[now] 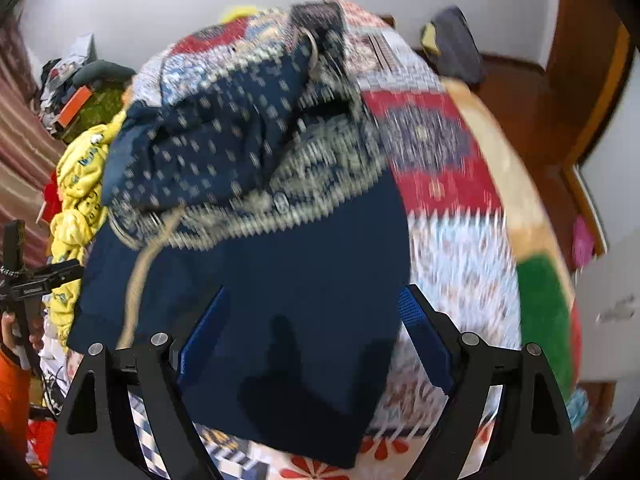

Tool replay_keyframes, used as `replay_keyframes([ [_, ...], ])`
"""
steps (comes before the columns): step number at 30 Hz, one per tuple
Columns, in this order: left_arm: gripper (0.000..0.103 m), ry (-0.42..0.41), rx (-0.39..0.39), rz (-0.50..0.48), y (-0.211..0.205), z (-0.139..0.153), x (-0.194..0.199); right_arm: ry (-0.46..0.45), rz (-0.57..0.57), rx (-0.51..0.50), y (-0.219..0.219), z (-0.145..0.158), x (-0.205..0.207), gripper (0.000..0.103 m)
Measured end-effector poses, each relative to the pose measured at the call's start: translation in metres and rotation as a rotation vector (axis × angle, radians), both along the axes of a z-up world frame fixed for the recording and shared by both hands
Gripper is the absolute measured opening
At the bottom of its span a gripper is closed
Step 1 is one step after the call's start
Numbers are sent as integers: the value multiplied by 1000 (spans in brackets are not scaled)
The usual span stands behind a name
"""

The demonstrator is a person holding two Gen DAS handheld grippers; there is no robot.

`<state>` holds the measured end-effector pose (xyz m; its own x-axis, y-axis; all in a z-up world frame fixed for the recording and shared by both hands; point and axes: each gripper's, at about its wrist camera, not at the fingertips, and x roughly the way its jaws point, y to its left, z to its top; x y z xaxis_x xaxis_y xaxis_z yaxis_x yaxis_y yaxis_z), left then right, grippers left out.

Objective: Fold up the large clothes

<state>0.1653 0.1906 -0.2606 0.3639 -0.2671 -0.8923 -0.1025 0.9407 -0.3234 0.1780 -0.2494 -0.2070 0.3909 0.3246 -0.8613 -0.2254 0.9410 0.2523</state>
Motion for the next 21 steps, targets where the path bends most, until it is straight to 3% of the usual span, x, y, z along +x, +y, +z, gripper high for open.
replay_keyframes([
  [3, 83, 34, -38, -26, -7, -16, -10, 53, -27, 12, -11, -21, -7, 84],
  [6, 72, 40, -66, -46, -16, -22, -15, 69, -64, 60, -23, -30, -9, 84],
  [9, 55, 30, -168, -53, -21, -21, -17, 70, -45, 97, -25, -28, -10, 84],
  [14, 46, 14, -200, -74, -33, -21, -13, 78, -1, 139, -17, -34, -4, 55],
  [15, 44, 12, -201, -70, -34, -21, -13, 76, 4, 139, -15, -35, -4, 39],
  [16, 36, 7, -188, -62, -35, -20, -13, 79, 7, 136, -12, -36, -3, 24],
  [19, 8, -15, -144, -40, -33, -12, -15, 85, 14, 161, -8, -33, 2, 9],
  [21, 4, -41, -131, -27, -29, -1, -12, 64, 30, 153, -5, -24, 6, 8],
])
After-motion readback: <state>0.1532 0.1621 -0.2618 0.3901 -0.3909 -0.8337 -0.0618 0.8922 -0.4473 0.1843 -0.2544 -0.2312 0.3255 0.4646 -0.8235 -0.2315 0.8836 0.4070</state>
